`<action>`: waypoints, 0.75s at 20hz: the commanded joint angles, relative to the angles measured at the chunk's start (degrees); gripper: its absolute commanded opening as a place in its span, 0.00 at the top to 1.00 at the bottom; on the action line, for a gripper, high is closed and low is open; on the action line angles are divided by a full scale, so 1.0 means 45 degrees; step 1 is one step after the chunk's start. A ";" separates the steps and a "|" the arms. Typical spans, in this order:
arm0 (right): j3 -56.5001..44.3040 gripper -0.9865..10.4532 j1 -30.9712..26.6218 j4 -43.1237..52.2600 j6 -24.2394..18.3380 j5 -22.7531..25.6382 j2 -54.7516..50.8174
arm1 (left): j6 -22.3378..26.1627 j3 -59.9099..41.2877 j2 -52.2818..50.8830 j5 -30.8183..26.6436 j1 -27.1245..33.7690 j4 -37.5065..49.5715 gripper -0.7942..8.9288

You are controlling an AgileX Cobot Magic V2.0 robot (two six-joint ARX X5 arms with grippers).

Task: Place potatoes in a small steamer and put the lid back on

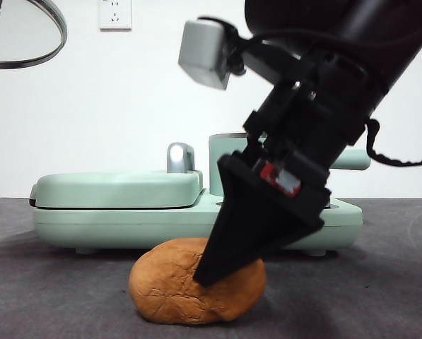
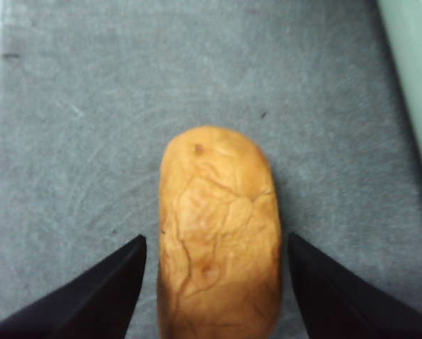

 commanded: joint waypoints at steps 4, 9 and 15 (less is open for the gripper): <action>0.0223 0.74 0.0223 0.0112 0.0214 0.0000 0.0287 | 0.0010 0.0170 -0.0024 -0.0034 -0.0024 0.0398 0.91; 0.0593 0.76 0.0214 -0.0617 0.2463 -0.0413 -0.0471 | 0.0010 0.0170 -0.0019 -0.0034 -0.0024 0.0389 0.91; 0.3779 0.76 -0.0175 -0.5537 0.5110 0.1549 -0.2599 | 0.0010 0.0170 -0.0010 -0.0034 -0.0024 0.0393 0.91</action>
